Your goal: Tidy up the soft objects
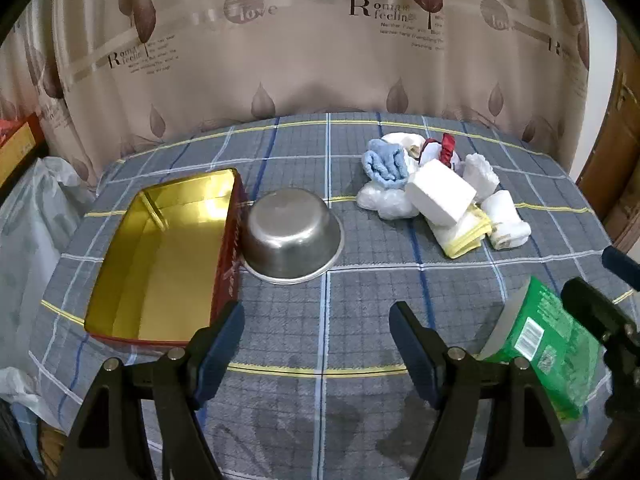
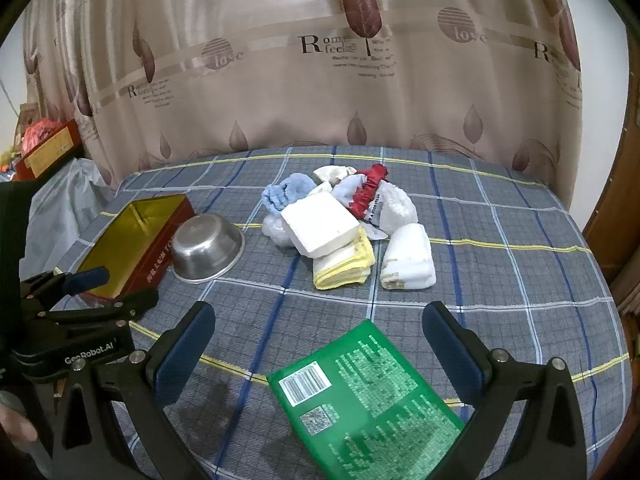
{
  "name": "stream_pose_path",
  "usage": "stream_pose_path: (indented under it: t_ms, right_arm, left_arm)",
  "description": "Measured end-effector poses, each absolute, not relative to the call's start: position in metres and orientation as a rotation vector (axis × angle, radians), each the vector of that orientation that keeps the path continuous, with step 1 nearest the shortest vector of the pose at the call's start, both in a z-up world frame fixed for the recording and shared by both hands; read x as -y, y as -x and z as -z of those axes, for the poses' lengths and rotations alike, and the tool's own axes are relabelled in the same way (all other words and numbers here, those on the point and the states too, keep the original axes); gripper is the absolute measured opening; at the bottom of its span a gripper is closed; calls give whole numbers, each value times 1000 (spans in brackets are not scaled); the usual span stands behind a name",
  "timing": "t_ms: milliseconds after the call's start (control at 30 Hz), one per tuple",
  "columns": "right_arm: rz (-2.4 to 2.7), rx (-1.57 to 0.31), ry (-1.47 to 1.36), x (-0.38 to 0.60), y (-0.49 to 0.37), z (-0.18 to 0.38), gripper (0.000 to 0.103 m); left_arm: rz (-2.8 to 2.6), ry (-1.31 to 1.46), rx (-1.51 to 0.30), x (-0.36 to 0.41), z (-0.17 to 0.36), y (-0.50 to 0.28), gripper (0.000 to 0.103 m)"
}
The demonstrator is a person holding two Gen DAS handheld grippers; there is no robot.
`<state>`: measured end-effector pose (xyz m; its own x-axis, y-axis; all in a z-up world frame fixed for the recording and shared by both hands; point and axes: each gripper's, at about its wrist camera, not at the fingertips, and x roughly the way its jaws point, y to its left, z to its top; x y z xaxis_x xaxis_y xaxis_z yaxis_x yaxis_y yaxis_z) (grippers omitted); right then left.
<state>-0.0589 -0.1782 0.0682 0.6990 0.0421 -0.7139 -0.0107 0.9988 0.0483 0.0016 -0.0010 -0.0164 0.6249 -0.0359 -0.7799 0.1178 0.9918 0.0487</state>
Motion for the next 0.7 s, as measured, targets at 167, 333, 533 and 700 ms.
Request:
stream_pose_path:
  t_ms: [167, 333, 533, 700]
  right_arm:
    - [-34, -796, -42, 177, 59, -70, 103]
    - [-32, -797, -47, 177, 59, -70, 103]
    - [-29, -796, -48, 177, 59, -70, 103]
    - [-27, -798, -47, 179, 58, -70, 103]
  left_arm:
    - [107, -93, -915, 3, 19, -2, 77]
    - [85, -98, -906, 3, 16, -1, 77]
    - [74, -87, -910, -1, 15, -2, 77]
    - [67, -79, -915, -3, 16, -3, 77]
